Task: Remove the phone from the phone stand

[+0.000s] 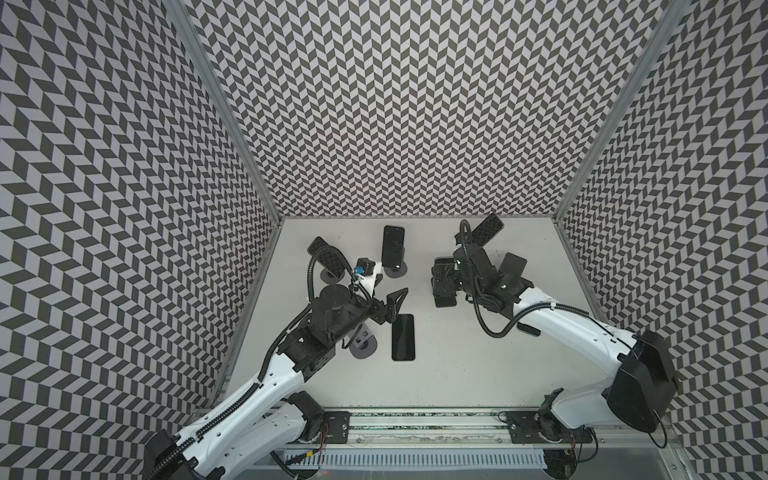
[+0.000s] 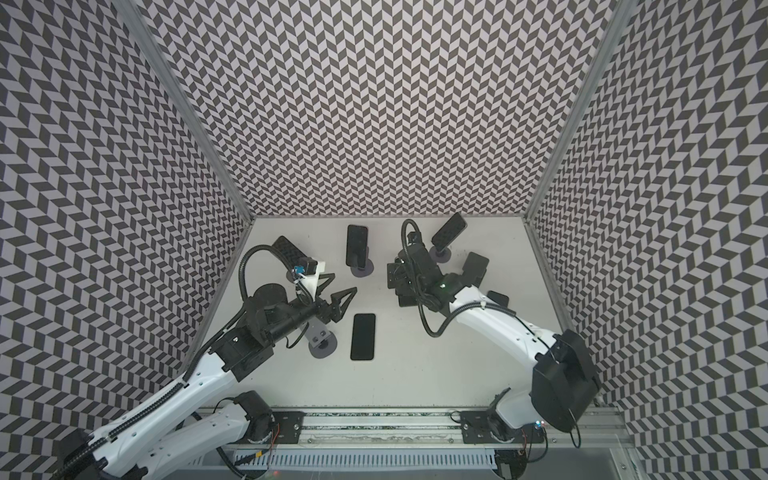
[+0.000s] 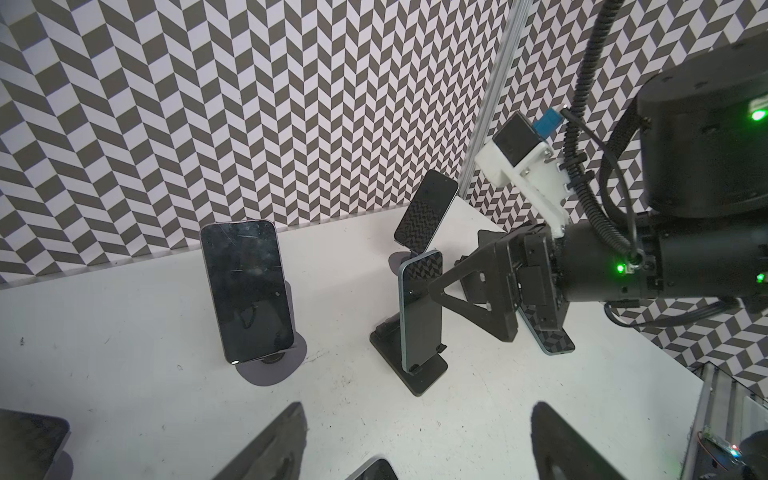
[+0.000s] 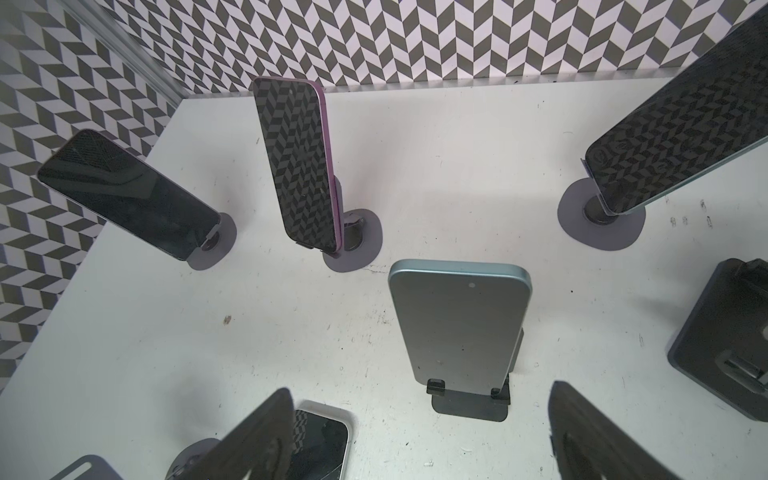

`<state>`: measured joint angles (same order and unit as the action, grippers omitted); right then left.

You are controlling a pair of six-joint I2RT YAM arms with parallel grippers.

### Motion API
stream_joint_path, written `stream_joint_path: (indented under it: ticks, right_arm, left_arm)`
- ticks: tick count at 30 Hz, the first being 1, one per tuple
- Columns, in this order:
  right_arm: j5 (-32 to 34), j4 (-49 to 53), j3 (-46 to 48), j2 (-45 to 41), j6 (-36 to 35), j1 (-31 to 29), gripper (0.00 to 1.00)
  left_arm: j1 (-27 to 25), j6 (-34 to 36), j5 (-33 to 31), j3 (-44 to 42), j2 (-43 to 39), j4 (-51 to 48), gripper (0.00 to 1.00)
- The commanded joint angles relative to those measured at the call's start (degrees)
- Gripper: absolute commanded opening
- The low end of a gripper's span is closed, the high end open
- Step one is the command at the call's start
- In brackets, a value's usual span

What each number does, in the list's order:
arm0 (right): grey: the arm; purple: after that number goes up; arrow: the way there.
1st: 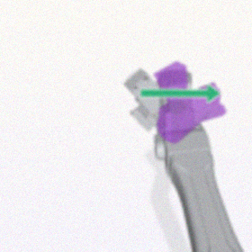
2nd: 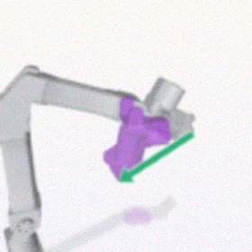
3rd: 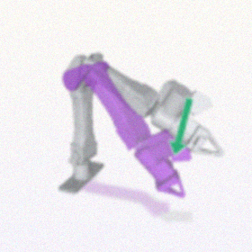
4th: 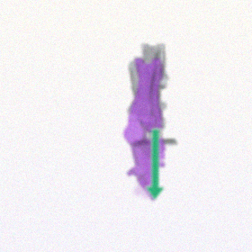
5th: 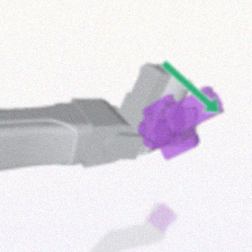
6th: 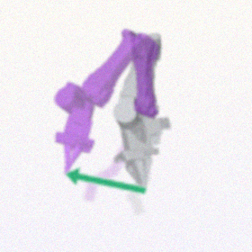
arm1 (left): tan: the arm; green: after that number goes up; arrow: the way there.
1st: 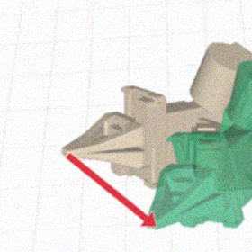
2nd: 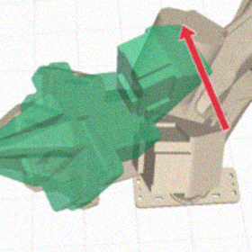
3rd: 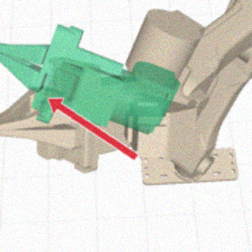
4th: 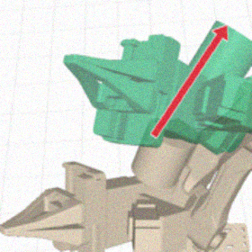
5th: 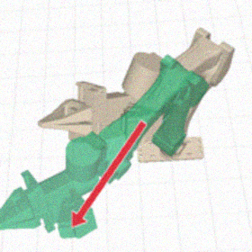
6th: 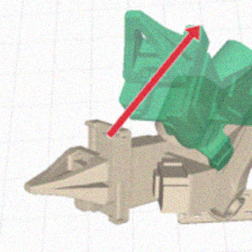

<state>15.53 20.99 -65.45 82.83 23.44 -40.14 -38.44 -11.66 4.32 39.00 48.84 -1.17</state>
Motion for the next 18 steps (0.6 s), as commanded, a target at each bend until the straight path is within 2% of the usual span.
stream_joint_path:
  ticks: [1, 10, 18]
  right_arm:
    - [0.68, -1.44, -2.21, -0.78, 1.45, -0.38, 0.93]
    - [-3.04, -0.08, -2.22, -0.9, 3.37, -0.38, 0.93]
    - [-1.51, -1.43, -2.43, 0.61, 3.02, -0.38, 0.93]
  left_arm:
    - [0.44, -0.38, -0.21, 0.74, 0.2, 1.89, 0.85]
    - [0.64, -2.45, -2.67, 1.2, 2.04, 4.06, 0.84]
    - [1.25, -3.9, -2.31, 3.68, 4.55, 3.82, 0.85]
